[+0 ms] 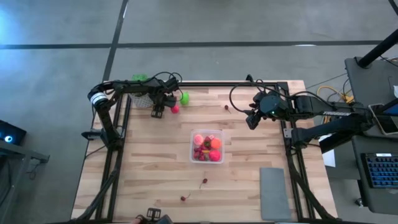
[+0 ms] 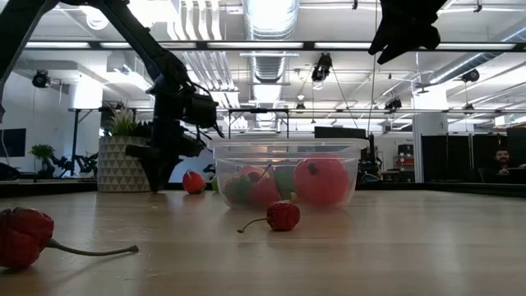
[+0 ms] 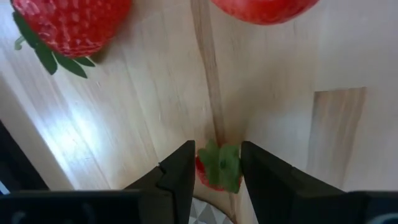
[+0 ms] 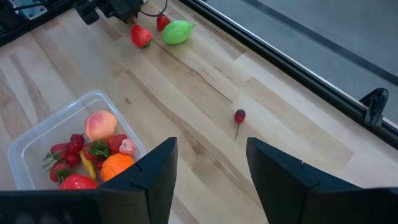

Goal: Pick and placing Produce into tupperware
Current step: Put the red strawberry into the transparent container

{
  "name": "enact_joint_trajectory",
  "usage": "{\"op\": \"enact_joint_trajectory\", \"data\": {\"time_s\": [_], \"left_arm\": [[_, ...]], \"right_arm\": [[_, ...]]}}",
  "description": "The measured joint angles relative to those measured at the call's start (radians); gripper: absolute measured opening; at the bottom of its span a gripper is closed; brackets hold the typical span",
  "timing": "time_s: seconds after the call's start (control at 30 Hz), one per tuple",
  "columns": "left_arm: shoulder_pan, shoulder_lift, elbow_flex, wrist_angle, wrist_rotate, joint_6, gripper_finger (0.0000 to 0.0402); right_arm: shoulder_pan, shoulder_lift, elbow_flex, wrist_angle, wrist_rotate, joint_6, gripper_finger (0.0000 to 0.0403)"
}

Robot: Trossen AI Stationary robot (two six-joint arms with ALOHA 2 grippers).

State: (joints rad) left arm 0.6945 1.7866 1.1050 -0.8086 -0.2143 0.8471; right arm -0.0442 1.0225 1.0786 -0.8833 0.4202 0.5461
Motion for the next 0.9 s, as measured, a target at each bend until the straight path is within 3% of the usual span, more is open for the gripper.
{"op": "enact_joint_trajectory", "data": {"time_s": [0.23, 0.6, 0.9], "left_arm": [[0.000, 0.000, 0.017, -0.038, -0.005, -0.001, 0.0108], [-0.004, -0.007, 0.079, -0.103, -0.007, -0.032, 0.0020], [-0.009, -0.037, 0.193, -0.137, -0.004, -0.058, 0.0000]], "right_arm": [[0.000, 0.000, 0.000, 0.000, 0.000, 0.000, 0.0185], [0.000, 0.000, 0.000, 0.000, 0.000, -0.004, 0.0185], [0.000, 0.000, 0.000, -0.001, 0.000, -0.011, 0.0185]]}}
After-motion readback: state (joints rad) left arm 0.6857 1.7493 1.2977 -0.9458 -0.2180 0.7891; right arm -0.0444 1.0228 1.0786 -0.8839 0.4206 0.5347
